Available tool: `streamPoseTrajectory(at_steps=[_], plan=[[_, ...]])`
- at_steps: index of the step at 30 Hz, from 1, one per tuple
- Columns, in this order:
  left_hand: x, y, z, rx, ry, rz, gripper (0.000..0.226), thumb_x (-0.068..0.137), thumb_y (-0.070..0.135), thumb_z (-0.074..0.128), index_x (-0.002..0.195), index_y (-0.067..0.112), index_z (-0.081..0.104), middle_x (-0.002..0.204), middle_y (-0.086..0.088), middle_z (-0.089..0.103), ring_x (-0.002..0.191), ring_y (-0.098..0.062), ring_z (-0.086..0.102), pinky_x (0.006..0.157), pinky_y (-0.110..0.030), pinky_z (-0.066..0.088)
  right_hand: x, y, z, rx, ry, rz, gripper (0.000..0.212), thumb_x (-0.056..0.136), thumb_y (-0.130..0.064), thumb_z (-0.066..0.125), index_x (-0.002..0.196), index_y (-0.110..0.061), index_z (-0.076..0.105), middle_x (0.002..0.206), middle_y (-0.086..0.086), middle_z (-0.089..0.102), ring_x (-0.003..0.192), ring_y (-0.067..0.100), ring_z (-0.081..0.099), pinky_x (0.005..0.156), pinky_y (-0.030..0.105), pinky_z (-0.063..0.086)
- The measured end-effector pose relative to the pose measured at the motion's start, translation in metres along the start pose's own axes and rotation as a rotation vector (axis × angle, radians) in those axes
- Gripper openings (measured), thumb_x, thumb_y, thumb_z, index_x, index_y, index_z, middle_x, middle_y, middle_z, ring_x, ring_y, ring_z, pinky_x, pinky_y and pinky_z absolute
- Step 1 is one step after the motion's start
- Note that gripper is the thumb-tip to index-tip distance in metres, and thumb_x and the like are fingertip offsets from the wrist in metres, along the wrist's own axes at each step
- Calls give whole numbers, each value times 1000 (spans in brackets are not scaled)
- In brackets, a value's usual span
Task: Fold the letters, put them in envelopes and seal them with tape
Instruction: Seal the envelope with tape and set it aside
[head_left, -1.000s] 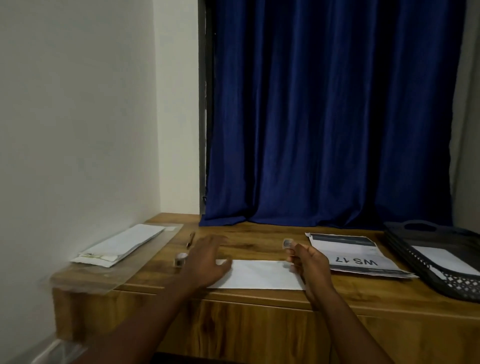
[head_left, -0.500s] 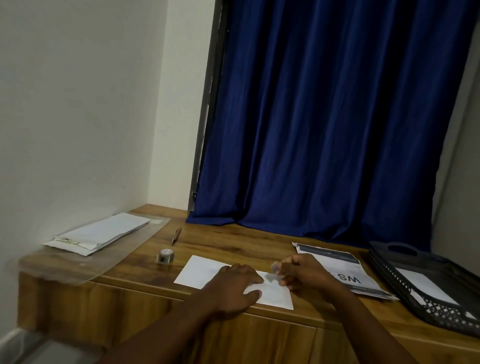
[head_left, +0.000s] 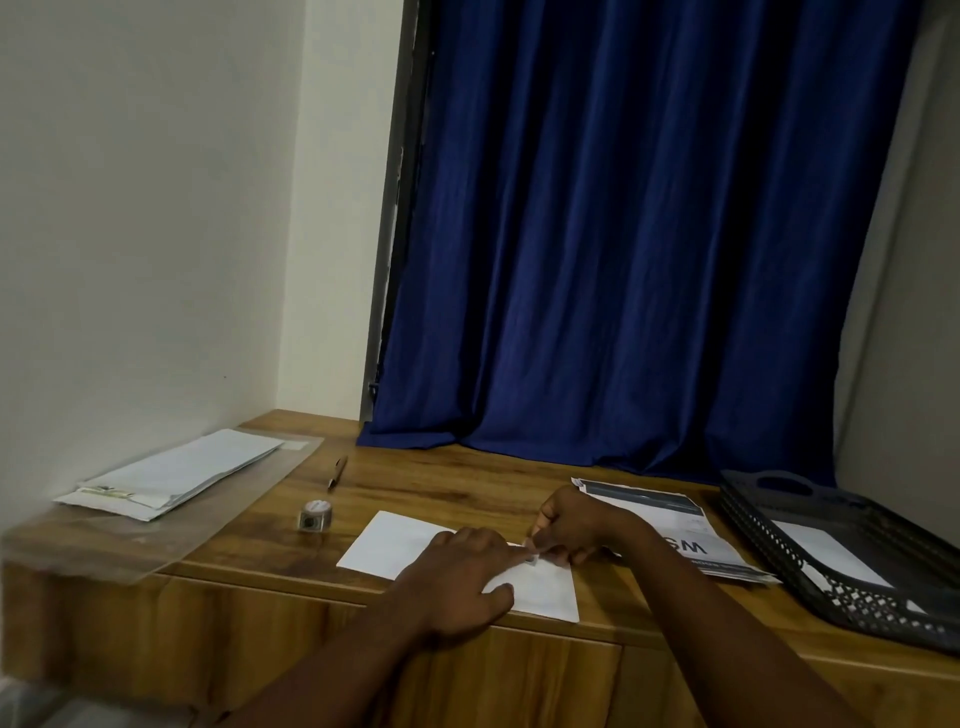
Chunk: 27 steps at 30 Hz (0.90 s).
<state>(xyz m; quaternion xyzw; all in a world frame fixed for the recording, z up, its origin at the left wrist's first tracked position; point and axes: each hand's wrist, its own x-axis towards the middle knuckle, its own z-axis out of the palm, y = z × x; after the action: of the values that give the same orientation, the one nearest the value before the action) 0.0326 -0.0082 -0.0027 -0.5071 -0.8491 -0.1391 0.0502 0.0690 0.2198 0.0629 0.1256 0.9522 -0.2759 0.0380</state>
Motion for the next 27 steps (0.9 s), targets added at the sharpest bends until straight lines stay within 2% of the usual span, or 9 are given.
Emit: streamPoseTrajectory(at_steps=[2,9,15,19,21,25,27], plan=[[1,0,0,17,-12,0,60,97,57,32,156,50,24,155,7,38,139,-15,33,116,-42,24,1,-1,1,-10,6,4,24,88,-26,80,102,-6,77,82,7,75,68,14,67,63,28,53],[4,-3,2,20,-19,-11,59,95,60,28,154,54,26,157,7,34,142,-14,29,117,-42,21,3,-3,4,-53,-11,5,29,91,-24,77,109,-2,73,84,8,70,66,13,61,59,26,48],[4,-3,1,4,-37,-21,59,95,59,29,154,54,29,158,8,33,144,-14,28,118,-42,20,7,5,13,-13,32,-5,27,88,-23,80,105,-3,76,87,11,73,66,11,60,61,25,49],[4,-2,-1,-17,-56,-28,60,94,59,30,154,55,28,159,9,33,145,-14,27,121,-44,20,6,18,24,92,160,2,22,80,-31,87,91,-17,75,85,0,75,74,9,65,61,21,52],[3,-1,-1,-35,-48,-28,61,93,58,32,154,53,32,158,9,35,143,-14,29,121,-45,22,6,22,32,134,243,14,24,77,-34,89,87,-19,73,82,-2,74,72,8,64,57,22,48],[3,0,0,-79,-9,-20,61,91,57,39,150,44,44,154,9,41,141,-12,34,120,-43,24,6,23,45,166,363,15,19,79,-31,88,84,-19,74,83,-4,74,81,11,67,68,25,54],[3,-1,0,-99,10,-13,59,92,55,42,148,40,48,153,10,44,140,-11,36,119,-40,26,5,23,49,184,412,15,17,80,-29,87,81,-20,72,80,-6,73,79,10,67,68,25,52]])
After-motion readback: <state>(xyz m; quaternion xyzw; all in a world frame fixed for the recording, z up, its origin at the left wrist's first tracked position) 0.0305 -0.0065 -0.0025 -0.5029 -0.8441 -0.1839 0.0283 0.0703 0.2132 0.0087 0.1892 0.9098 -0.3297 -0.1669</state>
